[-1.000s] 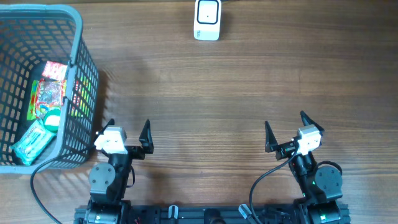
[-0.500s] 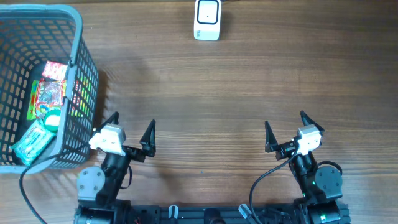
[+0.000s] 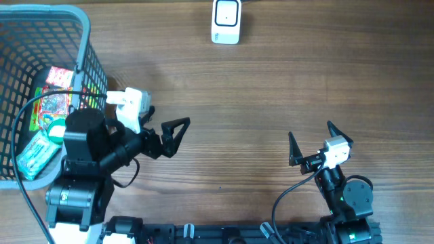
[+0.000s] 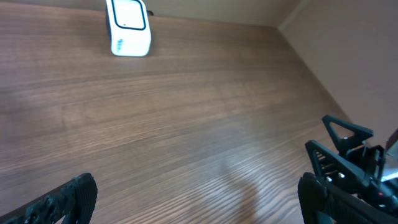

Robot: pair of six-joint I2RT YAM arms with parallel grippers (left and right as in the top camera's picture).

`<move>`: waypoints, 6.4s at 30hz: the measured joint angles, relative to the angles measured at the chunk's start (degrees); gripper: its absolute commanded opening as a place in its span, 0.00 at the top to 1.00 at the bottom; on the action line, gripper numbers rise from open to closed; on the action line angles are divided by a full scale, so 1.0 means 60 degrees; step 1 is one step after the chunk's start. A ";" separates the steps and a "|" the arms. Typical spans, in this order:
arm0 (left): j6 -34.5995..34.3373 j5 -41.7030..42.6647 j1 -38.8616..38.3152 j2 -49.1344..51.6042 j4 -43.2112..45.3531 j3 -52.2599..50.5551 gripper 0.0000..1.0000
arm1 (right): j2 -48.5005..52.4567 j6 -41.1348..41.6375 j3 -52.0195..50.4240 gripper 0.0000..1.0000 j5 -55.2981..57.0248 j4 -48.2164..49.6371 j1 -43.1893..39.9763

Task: Scan the item barcode

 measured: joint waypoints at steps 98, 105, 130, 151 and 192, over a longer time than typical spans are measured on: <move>-0.3876 -0.5129 0.6757 0.8987 -0.3891 0.4197 0.68 | 0.0000 0.0000 0.0000 0.00 0.0000 0.0000 0.0000; -0.3876 -0.4834 0.6757 0.7140 -0.3916 0.4426 0.67 | 0.0000 0.0000 0.0000 0.00 0.0000 0.0000 0.0000; -0.5020 -0.0393 0.4422 0.1774 -0.2073 0.4521 0.62 | 0.0000 0.0000 0.0000 0.00 0.0004 0.0000 0.0000; -0.5260 -0.4641 -0.3187 0.9588 -0.2269 0.4568 0.54 | 0.0000 0.0000 0.0000 0.00 0.0004 0.0000 0.0000; -0.4273 -0.5690 -0.3187 0.6240 -0.2590 0.4677 0.00 | 0.0000 0.0000 0.0000 0.00 0.0004 0.0000 0.0000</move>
